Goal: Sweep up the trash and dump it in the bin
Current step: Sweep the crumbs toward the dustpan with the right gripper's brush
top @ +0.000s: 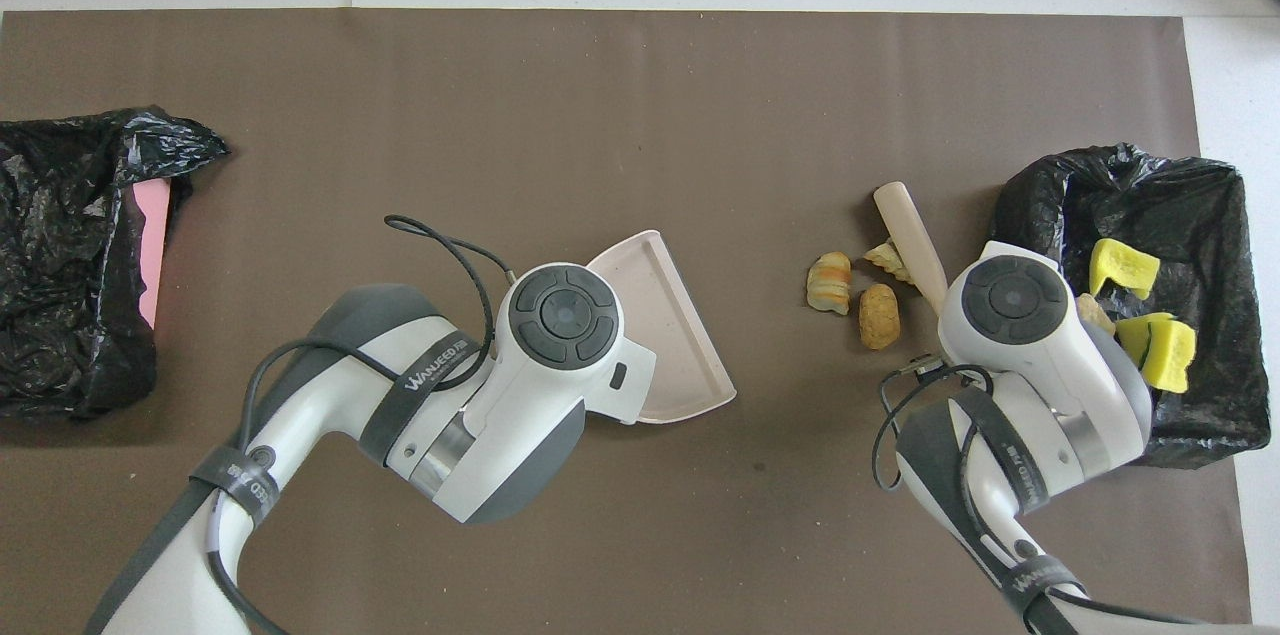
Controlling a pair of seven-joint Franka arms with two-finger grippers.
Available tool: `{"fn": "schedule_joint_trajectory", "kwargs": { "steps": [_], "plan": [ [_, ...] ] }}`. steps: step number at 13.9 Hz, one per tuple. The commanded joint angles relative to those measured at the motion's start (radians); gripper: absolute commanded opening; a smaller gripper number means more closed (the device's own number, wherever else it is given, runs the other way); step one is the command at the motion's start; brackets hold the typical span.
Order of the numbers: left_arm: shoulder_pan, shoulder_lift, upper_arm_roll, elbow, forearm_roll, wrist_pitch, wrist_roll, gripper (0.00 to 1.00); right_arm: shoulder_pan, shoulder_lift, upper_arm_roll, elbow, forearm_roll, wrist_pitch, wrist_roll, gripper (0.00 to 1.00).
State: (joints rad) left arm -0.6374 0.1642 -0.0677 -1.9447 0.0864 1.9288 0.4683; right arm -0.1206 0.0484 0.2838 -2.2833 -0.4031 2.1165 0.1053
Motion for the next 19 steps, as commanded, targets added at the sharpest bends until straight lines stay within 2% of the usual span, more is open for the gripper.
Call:
{"fn": "schedule_joint_trajectory", "kwargs": {
  "steps": [1,5,9,14,16,19],
  "plan": [
    [-0.034,-0.074,0.014,-0.105,0.023,0.032,0.021,0.00,0.019,0.034,0.026,0.013,0.091,-0.010,-0.016,0.00],
    [-0.048,-0.094,0.012,-0.134,0.023,0.030,0.024,0.00,0.127,0.044,0.028,0.013,0.292,-0.029,-0.045,0.00],
    [-0.053,-0.109,0.012,-0.166,0.021,0.048,0.024,0.00,0.185,0.048,0.029,0.016,0.513,-0.038,-0.127,0.00],
    [-0.053,-0.121,0.012,-0.187,0.021,0.071,0.024,0.00,0.230,0.048,0.029,0.045,0.853,-0.101,-0.242,0.00],
    [-0.051,-0.123,0.011,-0.198,0.021,0.088,0.024,0.00,0.230,0.047,0.028,0.079,0.953,-0.156,-0.276,0.00],
    [-0.048,-0.123,0.011,-0.203,0.021,0.104,0.026,0.00,0.182,0.035,0.017,0.207,0.945,-0.381,-0.247,0.00]
  ]
}}
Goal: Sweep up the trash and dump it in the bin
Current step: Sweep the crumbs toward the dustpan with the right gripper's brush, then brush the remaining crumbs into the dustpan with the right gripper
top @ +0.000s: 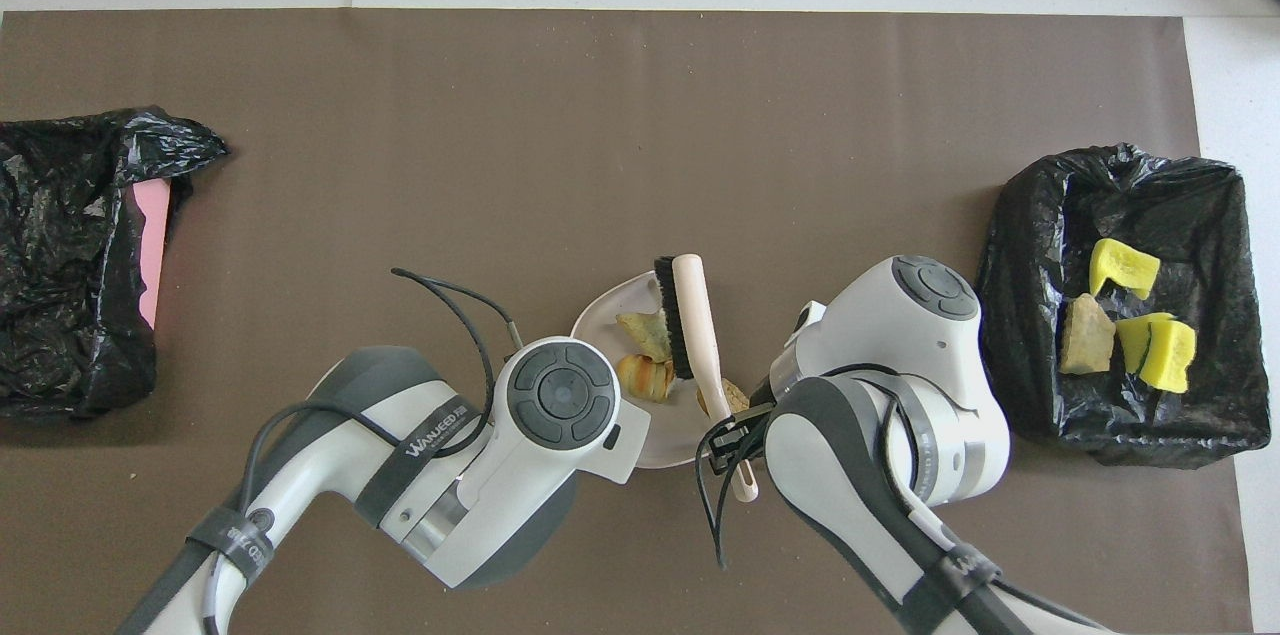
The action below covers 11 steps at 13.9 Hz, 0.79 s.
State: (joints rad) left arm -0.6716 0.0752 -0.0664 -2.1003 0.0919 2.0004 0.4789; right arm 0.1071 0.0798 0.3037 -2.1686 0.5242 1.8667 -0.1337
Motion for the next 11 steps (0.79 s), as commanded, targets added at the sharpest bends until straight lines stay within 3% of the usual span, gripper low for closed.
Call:
{"fn": "schedule_joint_trajectory", "kwargs": {
  "steps": [1,3,5,7,11],
  "plan": [
    [-0.013,-0.035,0.010,-0.053,0.015,0.032,0.018,0.00,-0.073,-0.006,-0.005,0.133,-0.004,-0.209,0.017,0.00],
    [-0.011,-0.035,0.011,-0.053,0.015,0.034,0.052,0.00,-0.093,-0.018,0.000,0.174,-0.183,-0.279,0.186,0.00],
    [-0.014,-0.035,0.011,-0.053,0.015,0.032,0.059,0.00,-0.072,-0.083,0.005,0.071,-0.332,-0.223,0.302,0.00],
    [-0.017,-0.044,0.011,-0.064,0.015,0.032,0.092,0.00,-0.066,-0.138,0.003,-0.037,-0.378,-0.167,0.307,0.00],
    [-0.032,-0.061,0.011,-0.118,0.015,0.058,0.099,0.00,0.022,-0.135,0.006,-0.135,-0.423,-0.095,0.341,0.00]
  ]
}}
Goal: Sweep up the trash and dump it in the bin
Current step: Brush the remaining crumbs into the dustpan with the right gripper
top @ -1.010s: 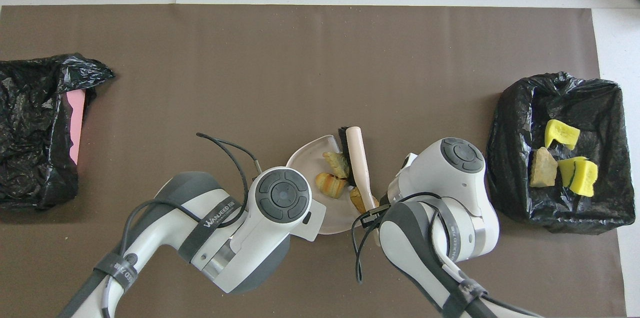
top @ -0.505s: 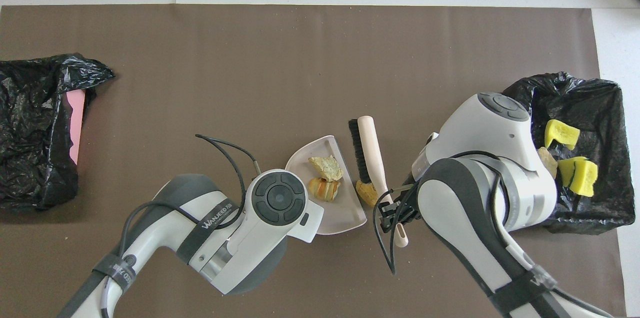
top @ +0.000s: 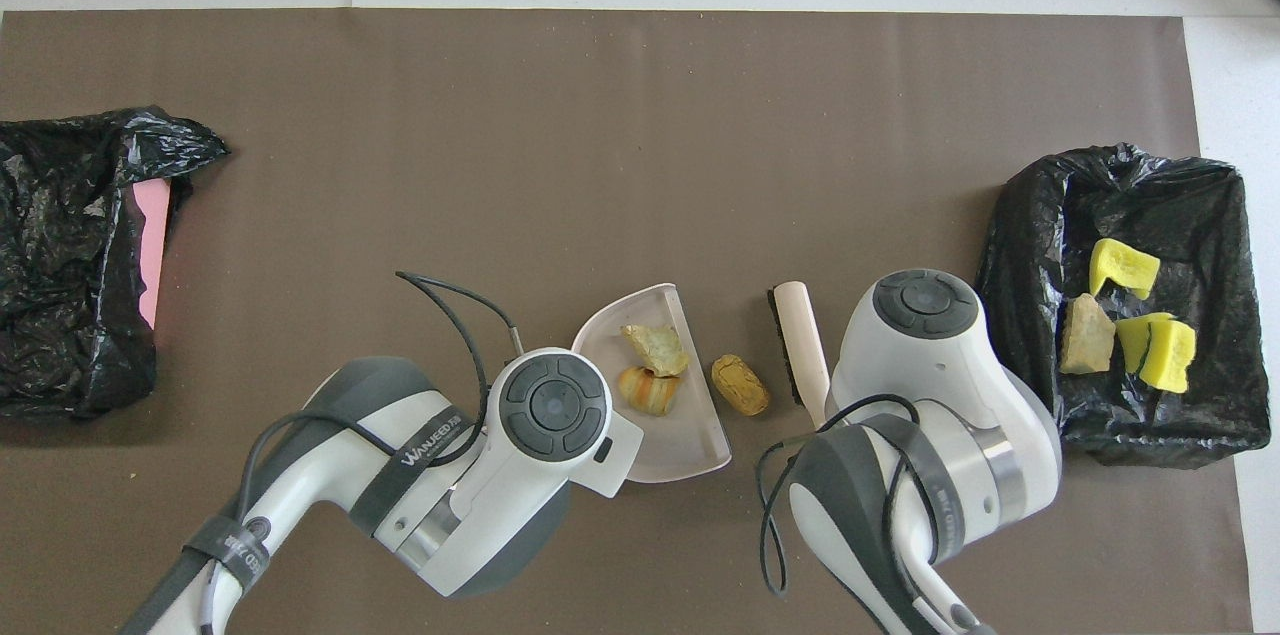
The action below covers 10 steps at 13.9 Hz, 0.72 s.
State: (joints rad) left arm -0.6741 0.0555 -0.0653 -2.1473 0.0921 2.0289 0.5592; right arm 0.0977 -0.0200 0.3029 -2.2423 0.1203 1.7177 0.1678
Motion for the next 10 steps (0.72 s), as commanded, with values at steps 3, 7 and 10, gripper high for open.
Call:
{"fn": "schedule_joint_trajectory", "kwargs": {
  "steps": [3,7,10],
  "plan": [
    [-0.039,-0.046,0.010,-0.089,0.015,0.051,0.019,0.00,0.076,-0.015,0.009,-0.082,0.105,0.109,0.035,0.00],
    [-0.033,-0.046,0.010,-0.091,0.015,0.051,0.019,0.00,0.100,0.000,0.009,-0.053,0.314,0.121,-0.008,0.00],
    [-0.027,-0.046,0.010,-0.092,0.015,0.053,0.021,0.00,0.112,-0.003,0.009,0.006,0.306,0.103,0.019,0.00]
  ]
}}
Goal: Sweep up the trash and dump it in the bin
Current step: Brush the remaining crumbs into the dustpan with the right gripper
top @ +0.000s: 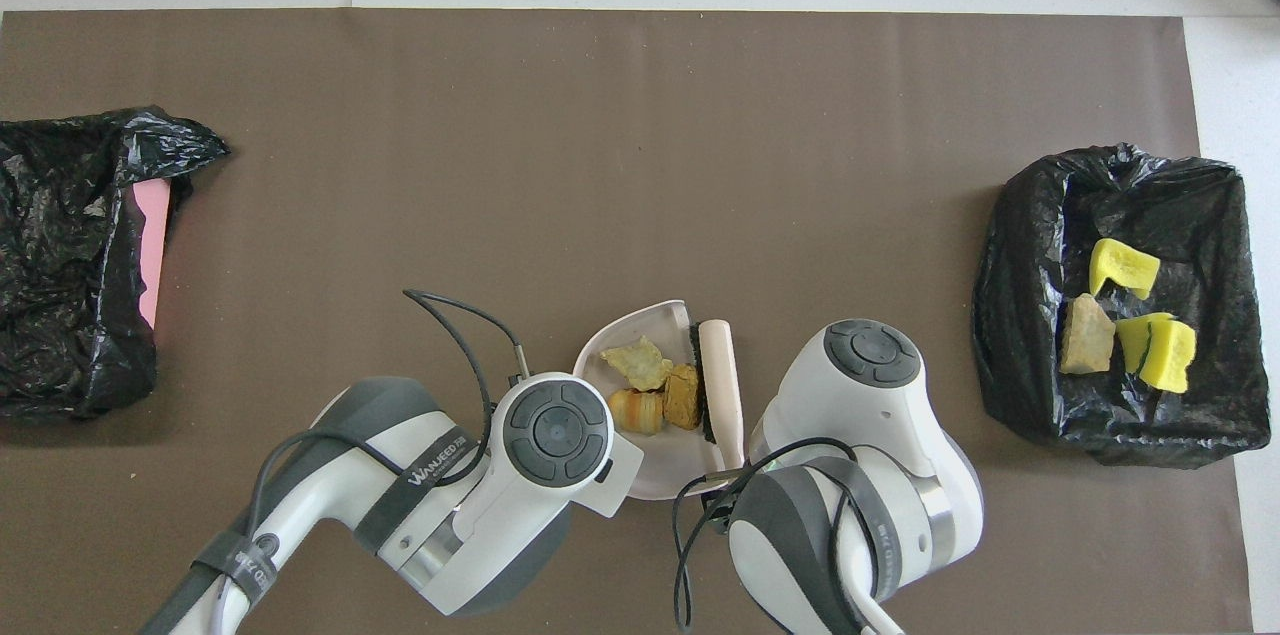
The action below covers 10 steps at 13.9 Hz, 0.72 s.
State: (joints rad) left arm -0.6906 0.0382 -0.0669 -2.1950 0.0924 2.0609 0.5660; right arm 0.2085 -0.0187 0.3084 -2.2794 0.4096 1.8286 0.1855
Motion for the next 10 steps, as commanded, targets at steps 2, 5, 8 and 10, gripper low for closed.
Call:
{"fn": "schedule_joint_trajectory", "kwargs": {
  "steps": [2,5,8,10],
  "plan": [
    [-0.001,-0.026,0.012,-0.045,0.015,0.027,0.015,0.00,0.014,-0.026,0.008,0.070,-0.053,-0.057,0.052,0.00],
    [0.028,-0.021,0.012,-0.045,0.013,0.027,0.074,0.00,0.069,-0.041,0.008,0.075,-0.211,-0.100,0.094,0.00],
    [0.062,-0.017,0.012,-0.039,0.012,0.016,0.129,0.00,0.098,-0.055,0.008,0.080,-0.288,-0.161,0.109,0.00],
    [0.075,-0.015,0.012,-0.037,0.012,0.016,0.144,0.00,0.098,-0.053,0.008,0.080,-0.299,-0.158,0.104,0.00]
  ]
}}
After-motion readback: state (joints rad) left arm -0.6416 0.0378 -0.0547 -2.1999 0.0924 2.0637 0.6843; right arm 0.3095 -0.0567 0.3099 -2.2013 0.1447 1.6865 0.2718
